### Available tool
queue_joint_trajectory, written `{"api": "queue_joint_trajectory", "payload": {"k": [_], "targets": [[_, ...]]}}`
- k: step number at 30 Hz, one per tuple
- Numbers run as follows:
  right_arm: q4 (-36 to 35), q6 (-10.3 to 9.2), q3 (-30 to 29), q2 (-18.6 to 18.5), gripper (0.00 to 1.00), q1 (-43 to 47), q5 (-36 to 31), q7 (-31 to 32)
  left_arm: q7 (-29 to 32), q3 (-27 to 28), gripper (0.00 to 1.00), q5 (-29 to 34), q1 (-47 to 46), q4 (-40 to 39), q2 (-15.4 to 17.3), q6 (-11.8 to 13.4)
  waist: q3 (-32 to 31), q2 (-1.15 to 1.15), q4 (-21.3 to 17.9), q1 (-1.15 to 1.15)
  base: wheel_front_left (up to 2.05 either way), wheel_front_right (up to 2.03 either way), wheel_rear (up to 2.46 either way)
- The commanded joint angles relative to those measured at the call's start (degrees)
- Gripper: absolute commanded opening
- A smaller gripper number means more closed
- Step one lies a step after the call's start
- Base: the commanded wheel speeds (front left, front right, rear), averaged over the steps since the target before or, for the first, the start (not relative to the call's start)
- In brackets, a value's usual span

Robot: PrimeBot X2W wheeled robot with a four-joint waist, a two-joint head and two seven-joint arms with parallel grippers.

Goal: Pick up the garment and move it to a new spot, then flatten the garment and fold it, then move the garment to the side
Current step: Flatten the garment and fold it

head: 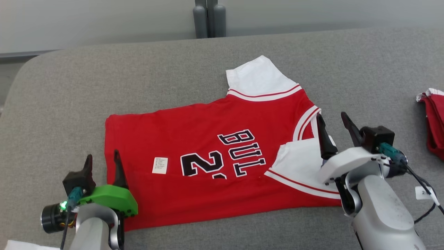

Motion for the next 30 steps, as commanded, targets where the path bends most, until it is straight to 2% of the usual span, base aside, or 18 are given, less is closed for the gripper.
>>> {"api": "queue_joint_trajectory", "payload": {"k": [1, 12, 20, 21, 22, 24, 30], "targets": [[0.66, -0.10, 0.51, 0.03, 1.00, -1.64, 0.55, -0.15, 0.04, 0.60, 1.00, 0.59, -2.17, 1.47, 0.60, -0.59, 3.04, 0.00, -0.64, 0.00, 0.00, 0.00, 0.00], [5.02, -0.10, 3.86, 0.19, 1.00, -12.48, 0.12, -0.15, 0.04, 1.78, 1.00, 2.00, -16.63, 14.24, 3.26, -2.95, 9.48, 0.00, -1.09, 0.00, 0.00, 0.00, 0.00], [6.57, -0.10, 5.41, -0.02, 1.00, -17.09, 0.34, -0.15, 0.03, 1.77, 1.00, 2.31, -23.31, 20.35, 3.86, -3.12, 12.56, 0.00, -0.80, 0.00, 0.00, 0.00, 0.00], [6.81, -0.10, 5.55, -0.11, 1.00, -17.58, 0.48, -0.15, 0.03, 1.89, 0.91, 2.24, -23.60, 20.86, 3.87, -2.97, 12.82, 0.00, -0.78, 0.00, 0.00, 0.00, 0.00], [7.20, -0.10, 5.85, -0.27, 1.00, -18.20, 0.46, -0.15, 0.03, 1.90, 0.68, 2.28, -23.89, 21.23, 3.86, -3.05, 13.09, 0.00, -0.71, 0.00, 0.00, 0.00, 0.00], [8.00, -0.10, 6.13, -0.66, 1.00, -19.68, 0.60, -0.15, 0.04, 1.83, 0.00, 2.39, -24.35, 21.50, 3.60, -3.26, 13.61, 0.00, -0.45, 0.00, 0.00, 0.00, 0.00], [13.25, -0.10, 7.12, -3.06, 1.00, -25.53, 0.53, -0.15, 0.06, 0.42, 0.00, 3.32, -24.96, 19.53, 2.00, -4.15, 15.41, 0.00, 2.08, 0.00, 0.00, 0.00, 0.00]]}}
